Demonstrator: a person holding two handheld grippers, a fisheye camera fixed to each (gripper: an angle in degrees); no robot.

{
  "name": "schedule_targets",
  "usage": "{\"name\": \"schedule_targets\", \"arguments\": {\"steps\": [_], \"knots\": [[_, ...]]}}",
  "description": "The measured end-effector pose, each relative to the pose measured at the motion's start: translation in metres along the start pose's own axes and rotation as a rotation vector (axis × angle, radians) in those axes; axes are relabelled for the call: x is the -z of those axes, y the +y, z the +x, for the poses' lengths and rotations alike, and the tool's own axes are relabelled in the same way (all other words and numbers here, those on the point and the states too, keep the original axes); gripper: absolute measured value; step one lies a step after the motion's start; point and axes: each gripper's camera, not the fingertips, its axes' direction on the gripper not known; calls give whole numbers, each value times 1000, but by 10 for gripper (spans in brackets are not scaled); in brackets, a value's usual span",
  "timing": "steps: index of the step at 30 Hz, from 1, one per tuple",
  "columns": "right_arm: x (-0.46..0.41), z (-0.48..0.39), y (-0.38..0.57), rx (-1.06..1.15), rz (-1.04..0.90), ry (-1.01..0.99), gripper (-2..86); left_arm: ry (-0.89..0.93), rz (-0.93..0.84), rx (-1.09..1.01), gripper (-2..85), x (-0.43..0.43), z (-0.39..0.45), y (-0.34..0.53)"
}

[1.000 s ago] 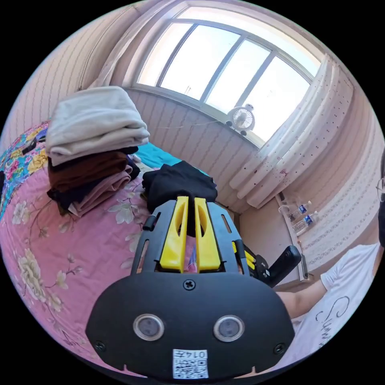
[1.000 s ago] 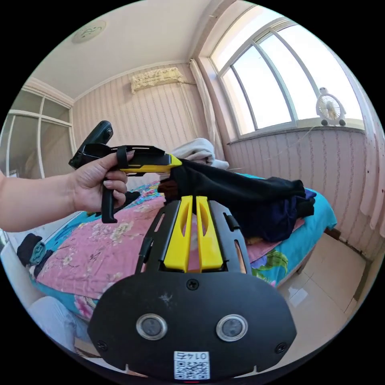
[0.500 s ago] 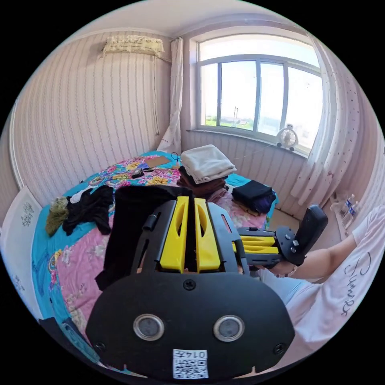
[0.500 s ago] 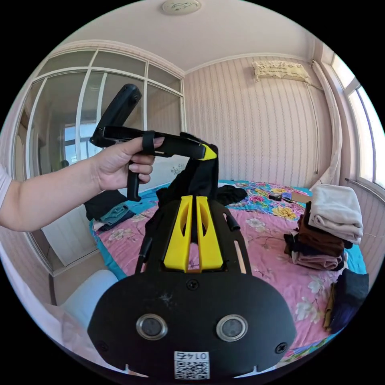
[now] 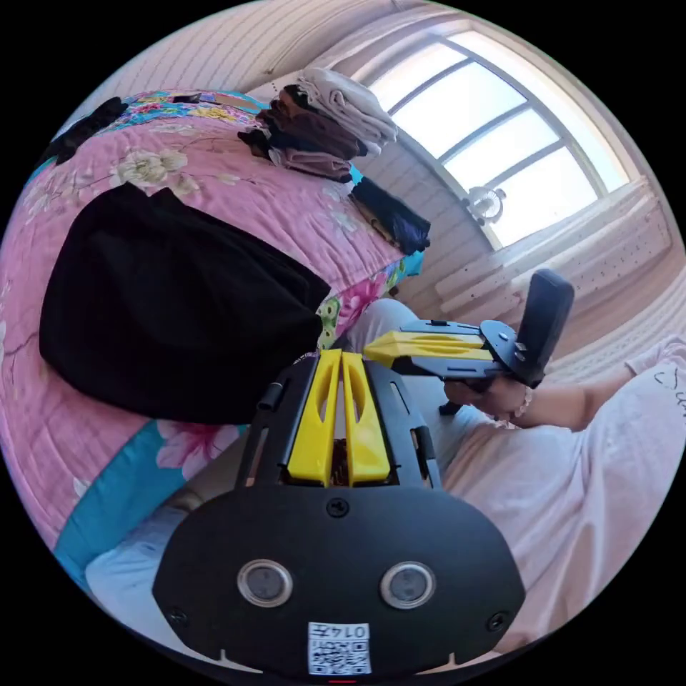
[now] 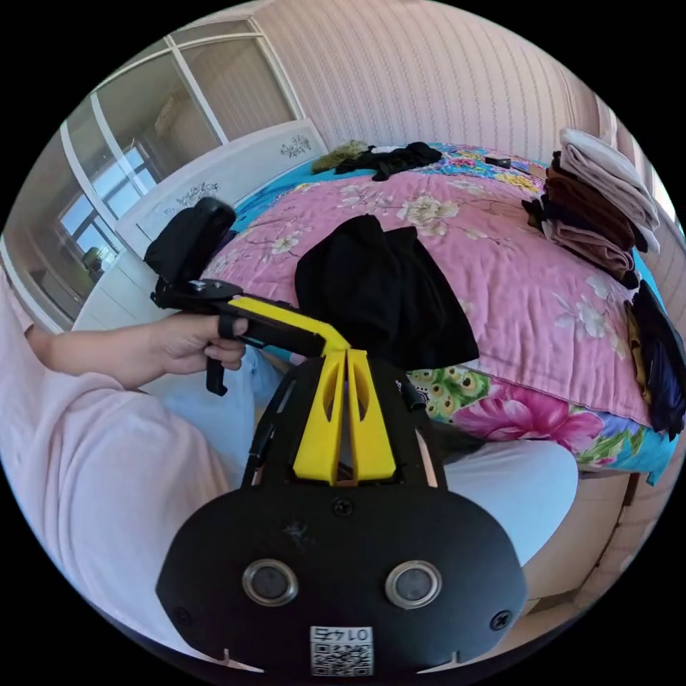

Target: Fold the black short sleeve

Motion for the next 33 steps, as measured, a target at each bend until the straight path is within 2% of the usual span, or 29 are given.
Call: {"name": "schedule_targets", "arguments": {"steps": [4, 8, 12, 15, 17, 19, 25, 28, 31, 33], "knots": [[-3, 31, -27, -107, -28, 162, 10, -217, 80, 87, -4, 68, -15, 13], [-20, 62, -54, -208, -64, 221, 60, -328, 108, 181, 41, 103, -39, -2], [-42, 88, -76, -296, -109, 173, 106, -204, 203, 309, 76, 139, -61, -38], [-58, 96, -88, -338, -130, 99, 103, -244, 238, 291, 87, 147, -58, -71], [-72, 101, -91, -340, -180, 126, 86, -219, 177, 275, 66, 139, -61, -91], [-72, 109, -95, -358, -200, 75, 30, -145, 43, 301, 2, 135, -69, -109], [-8, 126, -104, -295, 0, -57, 3, -212, 307, 219, -8, 267, -27, -99], [20, 137, -110, -302, 59, -154, 1, -271, 365, 252, -7, 322, -17, -86], [34, 136, -115, -274, 73, -164, 1, -291, 356, 329, 4, 332, -15, -89], [36, 131, -116, -256, 59, -150, 1, -234, 351, 345, 44, 324, -11, -103]]}}
